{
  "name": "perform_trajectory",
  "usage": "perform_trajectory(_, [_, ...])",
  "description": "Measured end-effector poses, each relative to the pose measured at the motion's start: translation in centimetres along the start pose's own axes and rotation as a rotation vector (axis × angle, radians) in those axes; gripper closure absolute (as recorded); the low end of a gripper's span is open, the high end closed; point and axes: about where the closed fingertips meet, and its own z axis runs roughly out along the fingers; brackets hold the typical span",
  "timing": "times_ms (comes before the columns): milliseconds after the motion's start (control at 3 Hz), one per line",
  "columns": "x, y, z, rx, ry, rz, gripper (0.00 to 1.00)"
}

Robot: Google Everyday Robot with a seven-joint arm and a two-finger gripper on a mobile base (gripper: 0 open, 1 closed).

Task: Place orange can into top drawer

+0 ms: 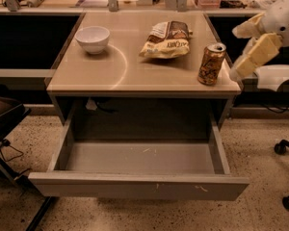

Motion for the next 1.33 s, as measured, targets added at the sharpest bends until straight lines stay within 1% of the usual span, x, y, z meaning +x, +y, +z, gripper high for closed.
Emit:
perform_trajectory(333, [-0.8,-2.2,1.0,-0.031,-0.106,0.025,0.0])
perform_trajectory(667, [-0.8,-2.2,1.0,-0.031,-0.106,0.025,0.0])
perform_trajectory(1000, [-0.1,-3.6,0.6,-0.038,-0.162,0.061,0.0])
perform_trajectory(1333, [0.3,-7.2,0.6,-0.008,-0.247,0.078,0.0])
